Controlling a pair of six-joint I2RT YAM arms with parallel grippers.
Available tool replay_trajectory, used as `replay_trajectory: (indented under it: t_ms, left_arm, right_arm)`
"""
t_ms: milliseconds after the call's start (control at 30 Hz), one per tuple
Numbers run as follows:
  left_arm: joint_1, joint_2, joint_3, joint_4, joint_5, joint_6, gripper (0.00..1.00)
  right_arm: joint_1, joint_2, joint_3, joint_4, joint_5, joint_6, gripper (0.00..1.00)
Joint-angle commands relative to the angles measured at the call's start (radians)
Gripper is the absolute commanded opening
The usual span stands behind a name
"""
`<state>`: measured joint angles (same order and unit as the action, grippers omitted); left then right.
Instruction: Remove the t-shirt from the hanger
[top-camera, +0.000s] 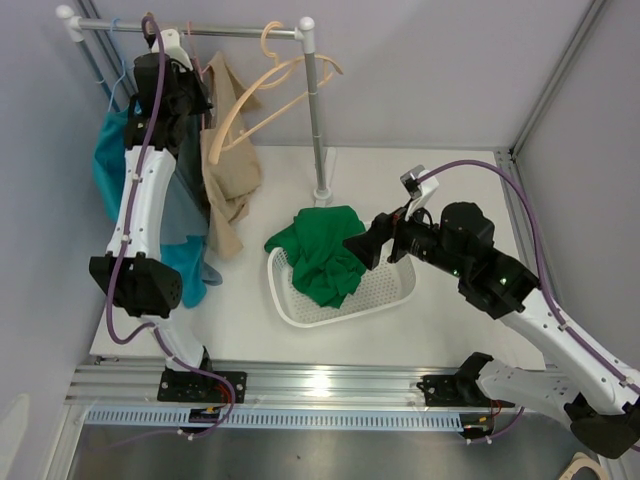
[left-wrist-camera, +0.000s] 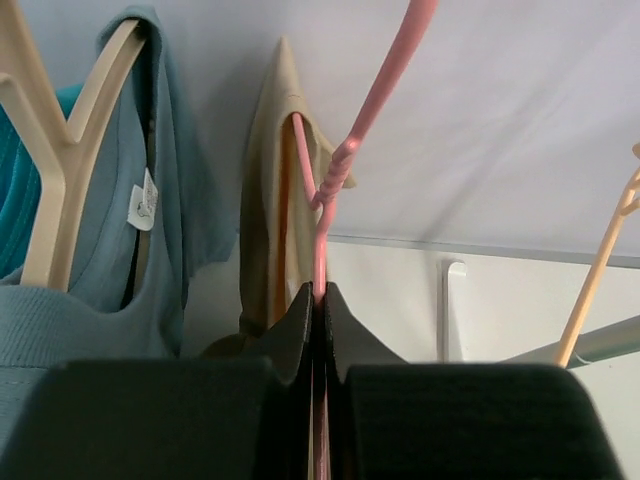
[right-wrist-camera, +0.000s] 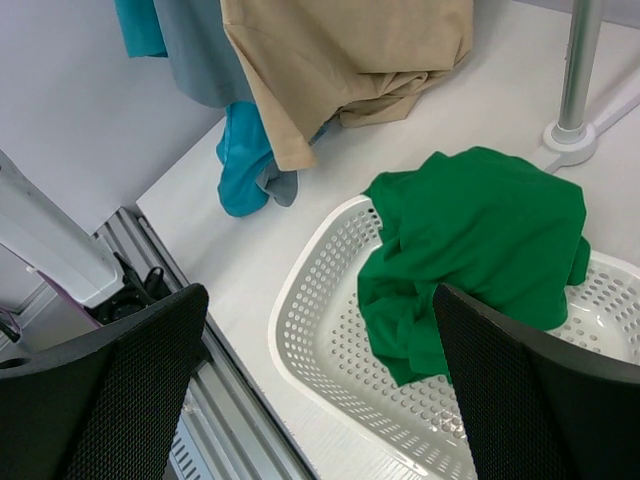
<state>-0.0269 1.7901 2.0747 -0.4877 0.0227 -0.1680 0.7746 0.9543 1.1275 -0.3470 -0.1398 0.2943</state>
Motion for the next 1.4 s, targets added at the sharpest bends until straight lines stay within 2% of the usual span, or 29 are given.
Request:
replay_trajectory:
  t_ms: [0,167,333,433,533,567,667,733,767,800,867,933,967,1033,1067,1167,1233,1300,1367]
  left_arm:
    - [0.012,0.0,0.061,-0.003,0.016,-0.022,0.01]
    - [0.012,0.002,0.166,-0.002,0.022,-0.01,0.01]
    - [0.007,-0.052,0.174,0.041,0.036,-0.031,0.01]
    - [0.004,-0.122,0.118,0.086,0.062,-0.03,0.01]
    - [0.002,-0.251,-0.033,0.158,0.048,-0.045,0.01]
    - [0.002,-0.292,-0.097,0.141,0.019,-0.051,0.01]
    - [0.002,-0.32,-0.132,0.066,-0.012,-0.076,0.01]
    - [-0.001,-0.389,-0.191,0.081,-0.018,-0.1,0.01]
    - [-0.002,-0.421,-0.306,0.133,-0.018,-0.111,0.01]
    - [-0.005,-0.454,-0.344,0.161,-0.018,-0.119,0.01]
    - [-0.031,-0.52,-0.417,0.16,-0.067,-0.133,0.01]
    - [-0.066,-0.55,-0.427,0.108,-0.15,-0.125,0.01]
    - [-0.109,-0.59,-0.459,0.075,-0.255,-0.123,0.01]
    - [-0.157,-0.645,-0.493,0.064,-0.352,-0.119,0.01]
    - [-0.209,-0.7,-0.545,0.057,-0.474,-0.129,0.01]
    - [-0.289,-0.768,-0.579,-0.007,-0.582,-0.192,0.01]
    - [-0.332,-0.798,-0.57,-0.093,-0.664,-0.237,0.01]
    - [-0.421,-0.801,-0.536,-0.155,-0.775,-0.264,0.01]
    - [-0.499,-0.81,-0.515,-0.206,-0.829,-0.26,0.01]
  right_arm:
    - [-0.006,0.011,0.023,0.013,-0.012,-0.006,1.0]
    - [-0.006,0.026,0.023,0.026,-0.029,0.003,0.99]
    - [-0.006,0.034,0.022,0.029,-0.034,0.009,1.0]
    - [-0.006,0.037,0.018,0.034,-0.035,0.011,1.0]
    - [-0.005,0.038,0.015,0.034,-0.041,0.017,1.0]
    - [-0.005,0.038,0.011,0.043,-0.044,0.022,0.99]
    - [-0.005,0.04,0.005,0.054,-0.06,0.029,1.0]
    - [0.002,0.041,0.002,0.066,-0.067,0.034,1.0]
    - [0.002,0.044,-0.001,0.072,-0.073,0.039,0.99]
    - [0.002,0.046,-0.003,0.078,-0.073,0.043,1.0]
    - [0.009,0.049,-0.002,0.083,-0.086,0.051,0.99]
    - [0.043,0.063,0.015,0.085,-0.119,0.04,0.99]
    - [0.066,0.075,0.031,0.077,-0.129,0.013,0.99]
    - [0.122,0.124,0.092,0.049,-0.116,-0.013,0.99]
    - [0.174,0.144,0.11,0.048,-0.118,-0.024,1.0]
    - [0.274,0.23,0.192,0.048,-0.127,-0.049,0.99]
    - [0.33,0.282,0.216,0.089,-0.104,-0.061,0.99]
    - [0.386,0.313,0.213,0.176,-0.113,-0.067,0.99]
    - [0.41,0.362,0.201,0.236,-0.129,-0.067,0.99]
